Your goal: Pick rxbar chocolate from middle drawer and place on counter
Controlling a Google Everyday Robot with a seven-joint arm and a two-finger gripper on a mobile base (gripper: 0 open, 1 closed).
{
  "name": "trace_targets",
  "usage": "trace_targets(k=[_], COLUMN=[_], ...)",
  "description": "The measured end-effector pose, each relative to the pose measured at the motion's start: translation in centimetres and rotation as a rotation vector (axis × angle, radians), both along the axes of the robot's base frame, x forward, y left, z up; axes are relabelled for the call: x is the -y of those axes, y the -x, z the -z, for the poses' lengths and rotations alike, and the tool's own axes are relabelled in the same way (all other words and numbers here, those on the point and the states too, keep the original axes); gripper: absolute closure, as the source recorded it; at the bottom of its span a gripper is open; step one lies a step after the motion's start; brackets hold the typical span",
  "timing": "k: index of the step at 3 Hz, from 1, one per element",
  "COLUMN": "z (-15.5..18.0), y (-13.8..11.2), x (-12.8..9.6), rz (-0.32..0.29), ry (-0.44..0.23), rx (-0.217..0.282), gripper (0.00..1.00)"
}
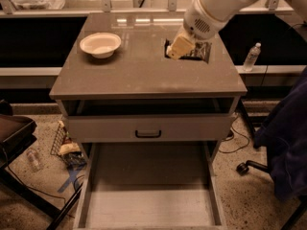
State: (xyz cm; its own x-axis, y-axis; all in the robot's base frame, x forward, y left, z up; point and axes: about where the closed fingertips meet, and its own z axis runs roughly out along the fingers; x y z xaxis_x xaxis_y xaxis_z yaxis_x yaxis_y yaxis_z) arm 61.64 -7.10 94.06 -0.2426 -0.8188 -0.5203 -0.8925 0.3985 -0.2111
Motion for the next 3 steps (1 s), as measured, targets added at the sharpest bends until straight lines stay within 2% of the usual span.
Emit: trace_targets(k=[1, 2, 3], z=[1.0, -1.3, -0.5], y=[-4.9, -6.7, -6.7], x=[0.5, 0.8, 0.8], rz=[-0.023, -0.009, -0.008], ry=[0.023, 0.003, -0.015], rx=[-0.018, 0.032, 0.028], gripper=[1.00, 1.00, 1.00])
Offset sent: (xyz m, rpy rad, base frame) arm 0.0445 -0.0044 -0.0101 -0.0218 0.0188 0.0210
